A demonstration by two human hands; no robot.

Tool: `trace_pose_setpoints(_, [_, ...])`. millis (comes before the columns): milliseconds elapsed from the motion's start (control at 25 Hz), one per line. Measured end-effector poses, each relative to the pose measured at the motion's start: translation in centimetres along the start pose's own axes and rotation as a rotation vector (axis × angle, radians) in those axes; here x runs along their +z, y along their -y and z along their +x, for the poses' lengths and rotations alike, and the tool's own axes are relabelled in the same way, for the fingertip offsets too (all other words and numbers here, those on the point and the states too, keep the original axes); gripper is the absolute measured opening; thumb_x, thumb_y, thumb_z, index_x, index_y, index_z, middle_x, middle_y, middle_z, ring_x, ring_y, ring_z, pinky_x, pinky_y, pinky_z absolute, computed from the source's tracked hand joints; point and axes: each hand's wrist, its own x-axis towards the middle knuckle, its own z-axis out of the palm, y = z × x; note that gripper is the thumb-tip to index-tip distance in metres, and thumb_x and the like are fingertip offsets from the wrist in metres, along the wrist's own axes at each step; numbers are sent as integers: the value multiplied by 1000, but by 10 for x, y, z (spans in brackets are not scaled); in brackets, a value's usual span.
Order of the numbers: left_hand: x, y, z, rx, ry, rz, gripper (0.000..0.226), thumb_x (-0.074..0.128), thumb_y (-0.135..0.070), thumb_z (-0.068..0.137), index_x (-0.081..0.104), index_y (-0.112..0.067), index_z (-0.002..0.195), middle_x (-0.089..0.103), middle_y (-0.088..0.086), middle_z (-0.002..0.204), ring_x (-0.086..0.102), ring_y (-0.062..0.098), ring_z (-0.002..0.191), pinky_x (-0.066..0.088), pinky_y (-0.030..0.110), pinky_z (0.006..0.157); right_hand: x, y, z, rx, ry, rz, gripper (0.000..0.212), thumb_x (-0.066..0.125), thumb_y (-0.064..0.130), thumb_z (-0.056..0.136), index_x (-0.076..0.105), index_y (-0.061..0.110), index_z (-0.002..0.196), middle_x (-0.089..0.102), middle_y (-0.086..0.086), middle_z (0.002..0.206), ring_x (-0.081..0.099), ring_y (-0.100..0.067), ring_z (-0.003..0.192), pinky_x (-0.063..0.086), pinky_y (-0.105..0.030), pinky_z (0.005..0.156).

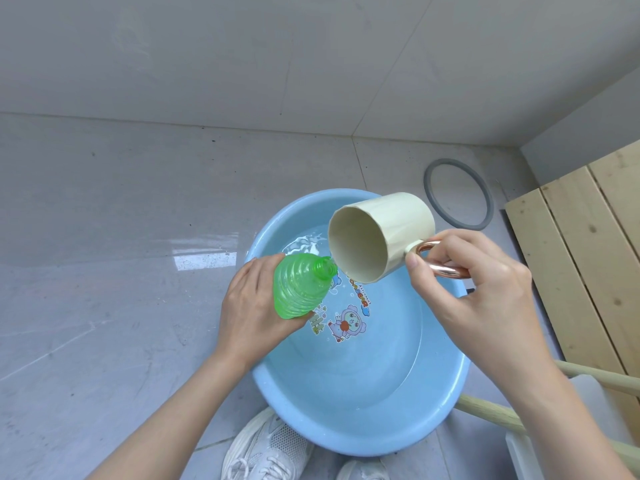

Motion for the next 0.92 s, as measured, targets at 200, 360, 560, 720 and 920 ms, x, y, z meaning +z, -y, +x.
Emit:
trace_pose_setpoints(200, [0, -1, 0, -3, -1, 2, 78, 84, -42, 55, 55, -7, 119, 62, 3, 108, 53, 21, 101, 35, 25, 94, 0, -1, 0, -13, -3, -13, 28, 61, 38, 83, 57, 16, 66, 62, 3, 85, 59, -9, 72, 36, -8, 60])
trace_pose_setpoints(360, [1, 0, 0, 0, -5, 4, 80, 86, -41, 54, 54, -7, 119, 62, 4, 108, 53, 22, 101, 35, 25, 94, 0, 0, 0, -21, -6, -9, 27, 61, 38, 83, 57, 17, 67, 62, 3, 86, 58, -8, 73, 38, -9, 61])
trace_pose_setpoints(560, [1, 0, 0, 2, -6, -2, 79, 84, -42, 55, 54, -7, 119, 62, 3, 108, 52, 20, 101, 36, 26, 93, 1, 1, 0, -38, -12, -4, 29, 59, 39, 83, 58, 15, 67, 62, 2, 86, 57, -10, 70, 45, -24, 65])
trace_pose_setpoints(720, [1, 0, 0, 9, -8, 0, 79, 82, -44, 56, 53, -7, 119, 62, 4, 110, 53, 21, 102, 36, 26, 94, 1, 1, 0, -49, -13, -8, 29, 59, 39, 83, 58, 14, 67, 61, 2, 86, 56, -11, 69, 45, -26, 65])
trace_pose_setpoints(920, [1, 0, 0, 2, -5, -4, 80, 84, -43, 54, 53, -8, 120, 62, 3, 110, 53, 21, 103, 35, 26, 94, 1, 1, -1, -51, -12, -24, 29, 60, 37, 83, 59, 13, 68, 61, 1, 87, 59, -13, 68, 42, -20, 61])
